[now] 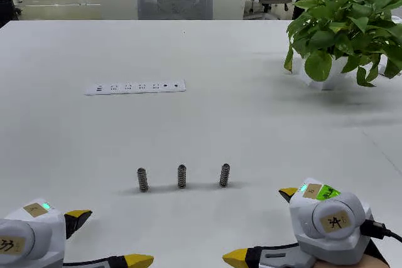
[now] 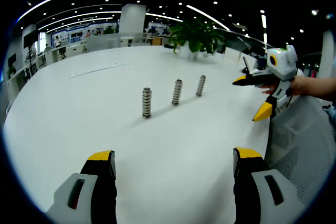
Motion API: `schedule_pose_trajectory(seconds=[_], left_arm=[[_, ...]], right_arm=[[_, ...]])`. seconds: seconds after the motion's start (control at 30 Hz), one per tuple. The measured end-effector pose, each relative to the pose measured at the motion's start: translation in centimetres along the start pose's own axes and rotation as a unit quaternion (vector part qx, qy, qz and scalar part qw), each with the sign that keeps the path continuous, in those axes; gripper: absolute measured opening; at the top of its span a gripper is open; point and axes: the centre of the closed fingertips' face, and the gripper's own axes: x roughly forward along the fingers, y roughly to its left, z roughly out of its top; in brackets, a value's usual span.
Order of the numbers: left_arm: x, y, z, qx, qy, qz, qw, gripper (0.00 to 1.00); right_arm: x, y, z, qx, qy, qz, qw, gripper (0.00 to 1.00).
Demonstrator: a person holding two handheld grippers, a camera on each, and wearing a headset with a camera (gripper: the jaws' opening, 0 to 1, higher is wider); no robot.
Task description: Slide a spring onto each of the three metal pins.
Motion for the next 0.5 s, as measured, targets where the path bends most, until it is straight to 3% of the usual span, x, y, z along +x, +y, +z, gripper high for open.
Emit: schedule_pose_trajectory(seconds=[0.5], left_arm=[[-0.07, -0.01, 0.16, -0.001, -0.002, 0.002, 1.0000, 0.94]], right_arm=[[-0.01, 0.06, 0.07, 0.001, -0.001, 0.000, 1.0000, 0.99]])
